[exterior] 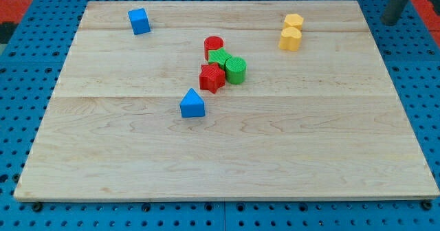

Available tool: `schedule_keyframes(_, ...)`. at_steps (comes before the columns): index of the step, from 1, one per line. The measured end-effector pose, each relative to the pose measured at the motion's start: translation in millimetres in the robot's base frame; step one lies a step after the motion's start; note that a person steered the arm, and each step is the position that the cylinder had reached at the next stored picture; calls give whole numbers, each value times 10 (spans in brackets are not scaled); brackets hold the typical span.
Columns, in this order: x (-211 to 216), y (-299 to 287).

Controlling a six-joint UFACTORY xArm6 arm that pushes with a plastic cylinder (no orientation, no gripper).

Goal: Separate the yellow blocks

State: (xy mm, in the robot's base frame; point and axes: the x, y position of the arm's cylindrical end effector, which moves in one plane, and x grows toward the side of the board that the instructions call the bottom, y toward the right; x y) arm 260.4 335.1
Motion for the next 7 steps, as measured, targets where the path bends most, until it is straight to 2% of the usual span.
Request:
schedule_keyframes(3,0,-108)
schedule_keyframes(4,-160,-353)
schedule_keyframes(5,-474,-925)
schedule_keyframes(6,-305,-1538)
schedule_keyframes(7,211,-1688)
